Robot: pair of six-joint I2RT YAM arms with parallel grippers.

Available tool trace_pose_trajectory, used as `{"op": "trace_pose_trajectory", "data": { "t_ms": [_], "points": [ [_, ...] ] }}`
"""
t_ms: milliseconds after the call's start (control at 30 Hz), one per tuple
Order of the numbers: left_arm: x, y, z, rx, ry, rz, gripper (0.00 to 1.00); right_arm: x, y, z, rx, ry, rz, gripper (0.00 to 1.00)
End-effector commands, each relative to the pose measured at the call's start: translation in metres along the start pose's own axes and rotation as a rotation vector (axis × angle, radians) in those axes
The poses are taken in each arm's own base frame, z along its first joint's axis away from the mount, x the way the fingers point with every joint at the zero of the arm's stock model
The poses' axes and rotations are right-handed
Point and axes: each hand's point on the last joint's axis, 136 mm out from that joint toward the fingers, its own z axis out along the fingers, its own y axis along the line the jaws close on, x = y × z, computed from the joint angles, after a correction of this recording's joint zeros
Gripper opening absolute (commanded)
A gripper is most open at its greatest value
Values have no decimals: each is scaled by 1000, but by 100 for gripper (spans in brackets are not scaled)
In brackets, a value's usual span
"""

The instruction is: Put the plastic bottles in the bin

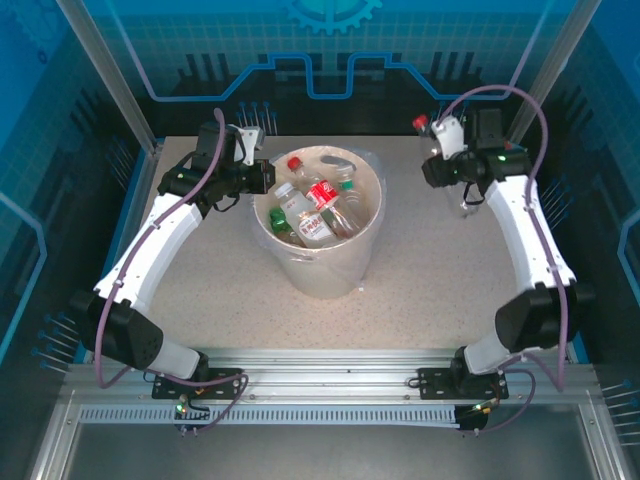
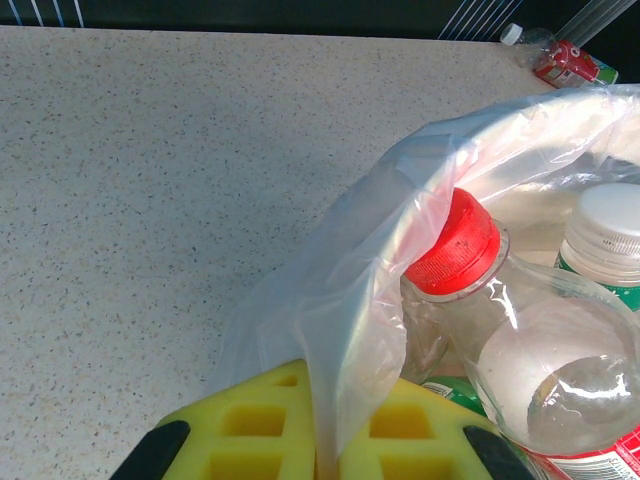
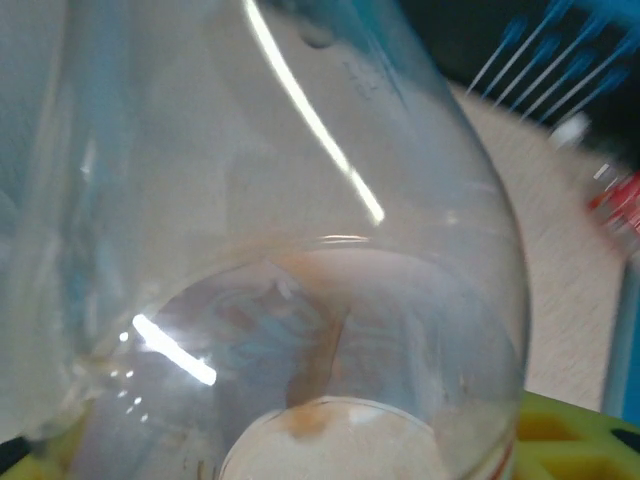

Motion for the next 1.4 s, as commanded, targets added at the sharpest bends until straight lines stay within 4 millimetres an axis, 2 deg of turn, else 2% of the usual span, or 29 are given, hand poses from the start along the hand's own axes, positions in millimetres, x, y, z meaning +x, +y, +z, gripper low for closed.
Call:
{"op": "trace_pose_trajectory", "data": {
  "t_ms": [0,67,133,167,233,333,400,533,600,700,900,1167,1367],
  "points": [
    [12,-12,-6,77,47,-96,0,-72,15,-60,-9,-315,-7,48],
    [12,-11,-5,76,48,-100,0,-98,30,-86,-51,-440,-8,47],
    [13,-12,-4,80,51,-102,0,-124,53,-110,-135,-553,-9,46],
    [12,-12,-4,81,50,-102,0,-131,64,-115,-174,-578,-13,45],
    [13,-12,-3,81,52,-105,0,-147,103,-126,-311,-615,-33,44],
    [13,-12,-2,80,53,-108,0,-153,158,-122,-437,-593,-93,45],
    [14,-12,-3,81,54,-108,0,-152,186,-118,-498,-581,-119,45],
    [13,-12,-4,83,49,-111,0,-146,230,-111,-601,-534,-152,44],
    [13,-12,-4,84,47,-113,0,-138,244,-100,-628,-477,-168,44],
    [12,-13,-7,82,39,-107,0,-124,256,-83,-640,-397,-165,45],
    [10,-13,-10,83,29,-104,0,-102,265,-57,-632,-244,-117,46],
    [9,-12,-12,73,23,-100,0,-70,256,-3,-424,-48,-161,50],
    [9,-12,-12,73,22,-101,0,-48,261,23,-401,47,-207,55]
  ]
}}
